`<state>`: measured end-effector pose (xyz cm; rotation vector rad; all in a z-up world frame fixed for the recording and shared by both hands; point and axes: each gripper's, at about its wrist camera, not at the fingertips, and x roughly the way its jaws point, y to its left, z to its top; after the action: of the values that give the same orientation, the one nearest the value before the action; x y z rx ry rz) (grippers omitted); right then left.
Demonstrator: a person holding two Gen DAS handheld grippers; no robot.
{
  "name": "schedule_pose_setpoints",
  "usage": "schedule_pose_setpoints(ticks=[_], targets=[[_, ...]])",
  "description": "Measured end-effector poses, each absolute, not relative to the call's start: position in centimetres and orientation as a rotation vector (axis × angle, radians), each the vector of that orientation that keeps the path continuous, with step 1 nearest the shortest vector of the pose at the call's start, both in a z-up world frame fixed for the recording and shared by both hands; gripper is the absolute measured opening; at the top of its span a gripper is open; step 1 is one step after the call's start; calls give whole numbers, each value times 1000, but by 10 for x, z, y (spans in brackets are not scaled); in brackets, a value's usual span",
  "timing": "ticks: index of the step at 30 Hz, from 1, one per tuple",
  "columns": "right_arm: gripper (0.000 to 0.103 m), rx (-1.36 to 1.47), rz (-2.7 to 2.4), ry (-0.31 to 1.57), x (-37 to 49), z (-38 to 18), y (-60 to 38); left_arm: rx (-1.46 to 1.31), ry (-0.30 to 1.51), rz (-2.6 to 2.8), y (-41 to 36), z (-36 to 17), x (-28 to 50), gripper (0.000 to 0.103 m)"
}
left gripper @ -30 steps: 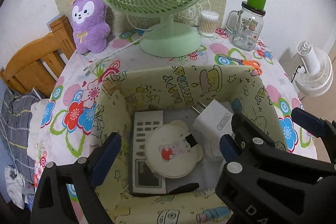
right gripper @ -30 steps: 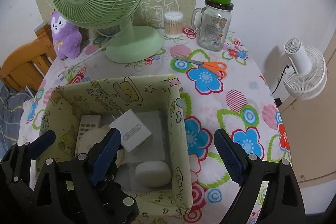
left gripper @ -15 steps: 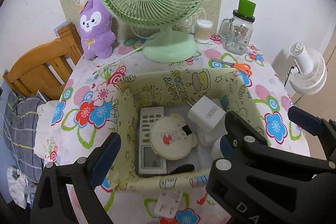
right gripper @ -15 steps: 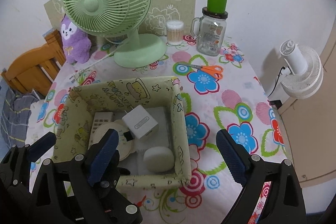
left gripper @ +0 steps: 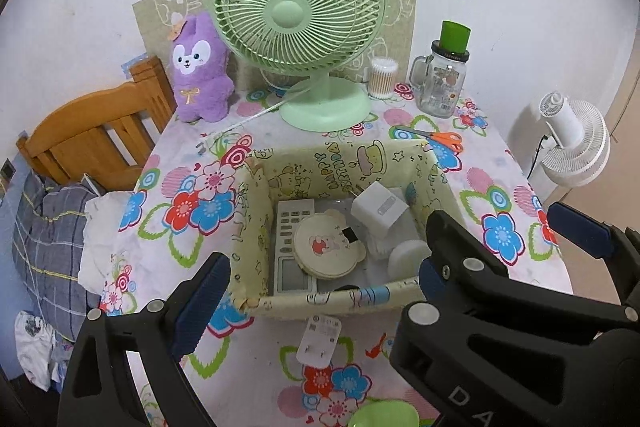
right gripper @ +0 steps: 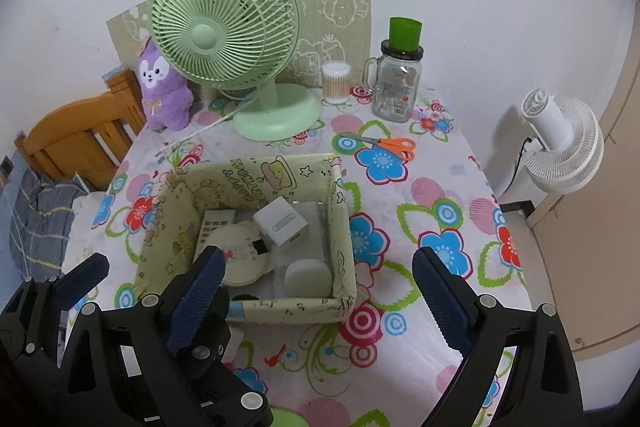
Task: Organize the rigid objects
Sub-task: 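Withdraw both grippers from the box toward the white charger plug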
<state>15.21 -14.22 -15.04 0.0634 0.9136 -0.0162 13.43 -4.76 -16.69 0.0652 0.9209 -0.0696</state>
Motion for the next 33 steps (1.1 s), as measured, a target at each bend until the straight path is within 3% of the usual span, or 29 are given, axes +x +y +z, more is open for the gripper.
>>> schedule_pose_setpoints(ticks=[33], targets=[[97,65,-24,863,78,-124,-131,85,866,-78,-37,-144,61,97]])
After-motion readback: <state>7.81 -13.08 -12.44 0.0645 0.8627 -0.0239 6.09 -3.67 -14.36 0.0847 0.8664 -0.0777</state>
